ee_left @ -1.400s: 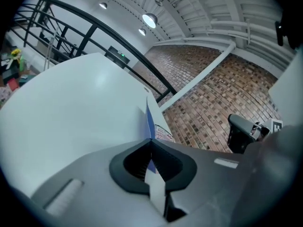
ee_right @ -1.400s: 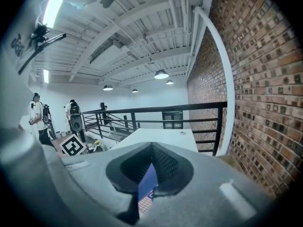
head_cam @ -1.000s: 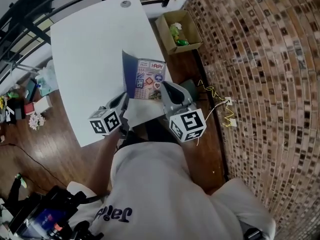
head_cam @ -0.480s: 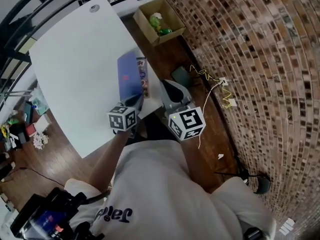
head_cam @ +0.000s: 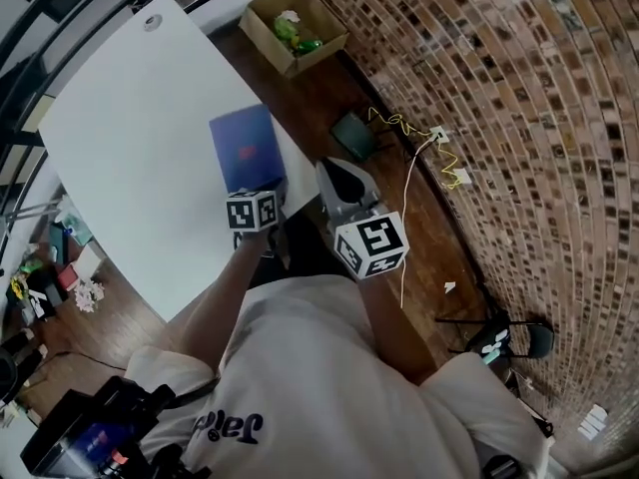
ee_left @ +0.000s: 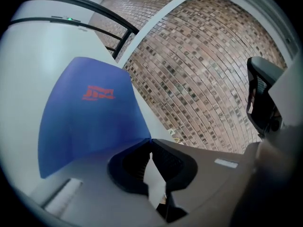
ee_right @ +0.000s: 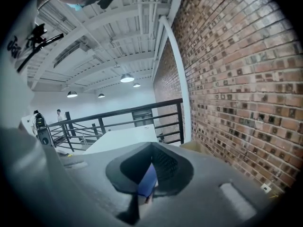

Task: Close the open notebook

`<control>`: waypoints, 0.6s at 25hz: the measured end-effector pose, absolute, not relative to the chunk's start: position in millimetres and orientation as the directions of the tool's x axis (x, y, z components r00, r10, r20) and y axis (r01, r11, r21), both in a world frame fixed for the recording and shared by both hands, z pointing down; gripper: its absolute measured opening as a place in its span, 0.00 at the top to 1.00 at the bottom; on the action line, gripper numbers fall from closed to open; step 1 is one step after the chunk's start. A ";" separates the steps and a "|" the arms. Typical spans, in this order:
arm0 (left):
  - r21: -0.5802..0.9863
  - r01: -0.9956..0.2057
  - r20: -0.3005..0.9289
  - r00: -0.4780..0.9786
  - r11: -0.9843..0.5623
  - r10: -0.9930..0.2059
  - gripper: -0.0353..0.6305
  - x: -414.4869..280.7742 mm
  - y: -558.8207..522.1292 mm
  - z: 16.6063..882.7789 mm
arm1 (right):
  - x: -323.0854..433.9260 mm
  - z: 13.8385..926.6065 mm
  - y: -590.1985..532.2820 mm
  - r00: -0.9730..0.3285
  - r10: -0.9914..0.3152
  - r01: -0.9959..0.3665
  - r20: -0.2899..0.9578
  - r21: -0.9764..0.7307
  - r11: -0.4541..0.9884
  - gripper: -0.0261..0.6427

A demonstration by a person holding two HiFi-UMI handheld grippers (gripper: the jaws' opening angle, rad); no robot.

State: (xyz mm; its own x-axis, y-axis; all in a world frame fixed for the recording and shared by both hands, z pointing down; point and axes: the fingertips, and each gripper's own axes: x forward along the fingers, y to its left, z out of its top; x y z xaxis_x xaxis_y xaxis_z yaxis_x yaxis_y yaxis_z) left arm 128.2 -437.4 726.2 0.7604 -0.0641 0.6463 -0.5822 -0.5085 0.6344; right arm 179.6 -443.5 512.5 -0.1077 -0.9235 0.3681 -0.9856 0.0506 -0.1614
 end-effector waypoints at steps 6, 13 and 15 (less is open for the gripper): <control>0.631 -0.554 0.645 0.764 -0.543 -0.030 0.80 142.7 -430.3 726.8 | 176.6 508.7 -435.2 -0.112 -0.931 -0.983 0.348 -0.175 0.053 0.98; 0.662 -0.474 0.498 0.857 -0.581 -0.133 0.83 129.5 -427.7 651.2 | 153.0 488.4 -424.4 -0.158 -0.943 -0.981 0.294 -0.160 0.114 0.98; 0.671 -0.461 0.435 0.879 -0.581 -0.195 0.89 113.6 -427.4 622.0 | 142.3 483.5 -419.1 -0.170 -0.944 -0.979 0.284 -0.158 0.129 0.98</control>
State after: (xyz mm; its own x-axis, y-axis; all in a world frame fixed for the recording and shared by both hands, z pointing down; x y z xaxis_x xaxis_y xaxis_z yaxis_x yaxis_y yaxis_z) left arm 113.6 -427.4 622.0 0.8792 -0.1945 0.4349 -0.4605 -0.5808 0.6713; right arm 142.3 -419.1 483.5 -0.1698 -0.9438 0.2837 -0.9790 0.1285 -0.1584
